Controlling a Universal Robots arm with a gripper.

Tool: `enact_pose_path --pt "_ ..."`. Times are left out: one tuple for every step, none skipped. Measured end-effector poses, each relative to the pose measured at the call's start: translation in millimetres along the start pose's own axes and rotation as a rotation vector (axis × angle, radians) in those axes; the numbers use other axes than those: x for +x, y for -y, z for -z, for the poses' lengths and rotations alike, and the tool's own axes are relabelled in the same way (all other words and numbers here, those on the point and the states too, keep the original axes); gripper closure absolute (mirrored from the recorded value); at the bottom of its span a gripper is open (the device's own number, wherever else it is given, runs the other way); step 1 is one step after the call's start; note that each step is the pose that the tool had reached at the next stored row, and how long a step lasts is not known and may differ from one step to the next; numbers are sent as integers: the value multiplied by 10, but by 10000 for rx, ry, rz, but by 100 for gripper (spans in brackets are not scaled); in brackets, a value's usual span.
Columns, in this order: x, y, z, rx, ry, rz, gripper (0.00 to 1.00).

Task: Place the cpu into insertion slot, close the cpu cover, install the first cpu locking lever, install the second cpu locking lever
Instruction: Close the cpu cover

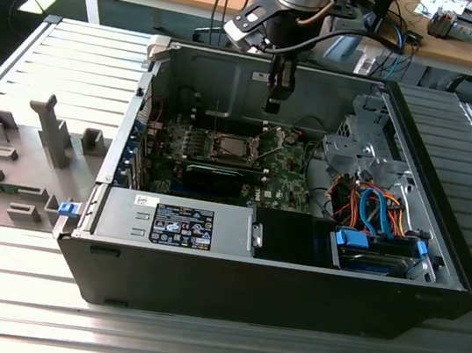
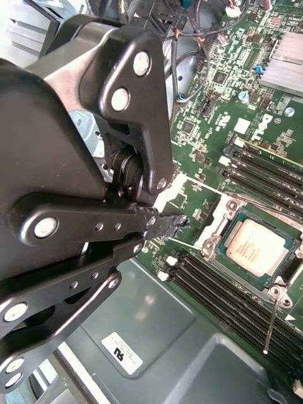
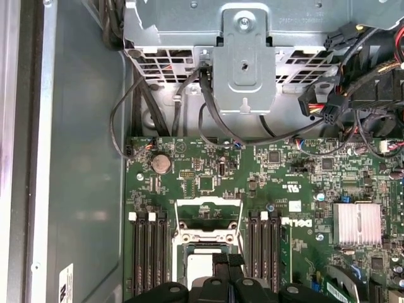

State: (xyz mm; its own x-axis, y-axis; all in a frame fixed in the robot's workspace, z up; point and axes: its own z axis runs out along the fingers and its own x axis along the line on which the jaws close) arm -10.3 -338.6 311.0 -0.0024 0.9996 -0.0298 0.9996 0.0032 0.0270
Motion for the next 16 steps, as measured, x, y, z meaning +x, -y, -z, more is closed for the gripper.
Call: enact_pose_path --pt "0 -6 0 0 0 0 89" --pt "0 -19 -1 0 0 0 89" --pt "0 -27 -1 0 0 0 89" --pt "0 -35 -1 0 0 0 89" --pt "0 -47 -1 0 0 1 89" --pt "0 -53 -2 1 0 1 89" --pt "0 -62 -5 3 2 1 89" --pt "0 -64 -7 4 2 0 89" --pt "0 -65 -7 4 1 0 89" --pt "0 -67 -8 4 1 0 89" --pt "0 -69 -9 4 0 1 89" --pt "0 -71 -10 4 0 1 89" --pt "0 -72 -11 3 0 1 89" --pt "0 -74 -11 3 0 1 89" --pt "0 -77 -12 4 0 1 89" --pt "0 -79 -12 3 1 1 89"
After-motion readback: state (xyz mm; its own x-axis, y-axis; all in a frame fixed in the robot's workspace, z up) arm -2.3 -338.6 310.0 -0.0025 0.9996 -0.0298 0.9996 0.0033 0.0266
